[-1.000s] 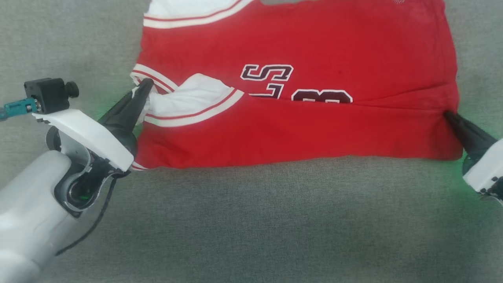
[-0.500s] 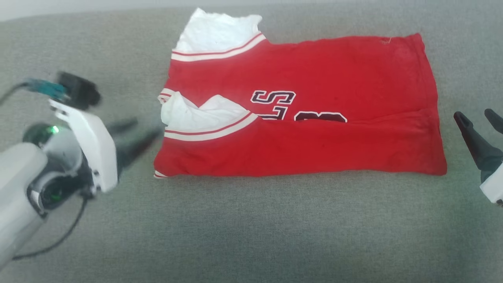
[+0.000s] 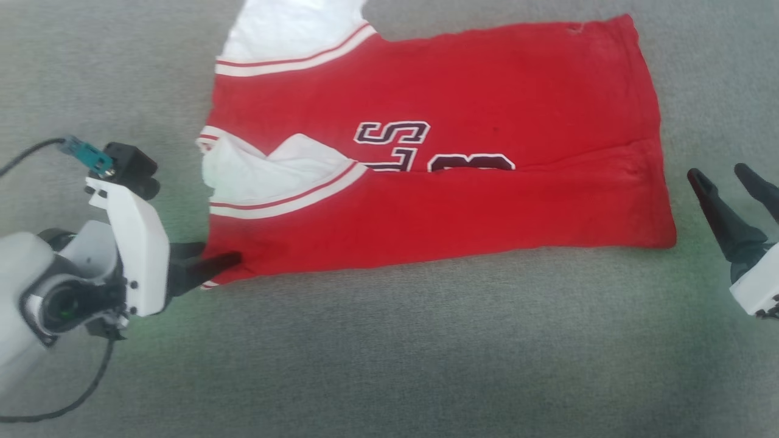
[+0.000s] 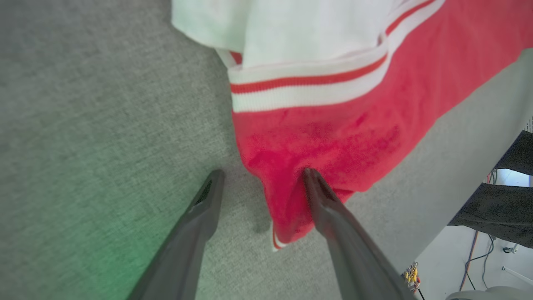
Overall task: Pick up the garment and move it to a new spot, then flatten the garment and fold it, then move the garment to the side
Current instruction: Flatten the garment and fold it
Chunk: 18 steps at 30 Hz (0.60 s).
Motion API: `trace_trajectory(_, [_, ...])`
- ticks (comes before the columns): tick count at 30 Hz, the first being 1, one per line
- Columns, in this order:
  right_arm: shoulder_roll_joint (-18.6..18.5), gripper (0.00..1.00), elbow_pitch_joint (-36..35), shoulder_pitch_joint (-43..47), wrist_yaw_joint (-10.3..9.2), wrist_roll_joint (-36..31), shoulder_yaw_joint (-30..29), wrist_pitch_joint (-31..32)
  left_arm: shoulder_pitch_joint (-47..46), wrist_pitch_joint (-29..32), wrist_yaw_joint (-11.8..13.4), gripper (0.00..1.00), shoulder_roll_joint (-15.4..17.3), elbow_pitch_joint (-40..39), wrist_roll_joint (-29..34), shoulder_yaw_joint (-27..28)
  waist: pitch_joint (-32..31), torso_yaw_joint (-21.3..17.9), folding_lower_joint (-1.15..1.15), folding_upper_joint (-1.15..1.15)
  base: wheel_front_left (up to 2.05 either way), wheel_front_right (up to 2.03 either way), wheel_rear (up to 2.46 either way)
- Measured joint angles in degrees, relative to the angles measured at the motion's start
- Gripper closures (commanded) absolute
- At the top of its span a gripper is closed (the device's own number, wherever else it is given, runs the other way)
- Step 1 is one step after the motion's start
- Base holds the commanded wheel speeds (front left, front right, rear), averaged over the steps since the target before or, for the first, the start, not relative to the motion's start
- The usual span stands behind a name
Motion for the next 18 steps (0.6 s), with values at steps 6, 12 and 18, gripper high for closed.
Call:
trace_trajectory(6, [0.1, 0.00, 0.1, -0.1, 0.00, 0.0, -0.5, -0.3, -0.9, 5.3, -1.3, 0.67, 0.3, 2.2, -4.1, 0.4, 1.8, -1.7, 0.00, 0.00, 0.00, 0.00, 0.00])
trace_trajectory(12, [-1.0, 0.00, -0.2, -0.2, 0.00, -0.4, 0.2, 1.5, -0.9, 6.1, -2.4, 1.00, -0.8, 3.2, -6.2, 1.2, 2.1, -1.7, 0.00, 0.00, 0.00, 0.00, 0.00])
trace_trajectory(18, [-5.8, 0.00, -1.1, 0.5, 0.00, -0.4, 4.1, 12.2, -1.5, 5.3, -3.0, 1.00, -2.8, 3.3, -5.5, 1.3, 2.7, -0.6, 0.00, 0.00, 0.00, 0.00, 0.00])
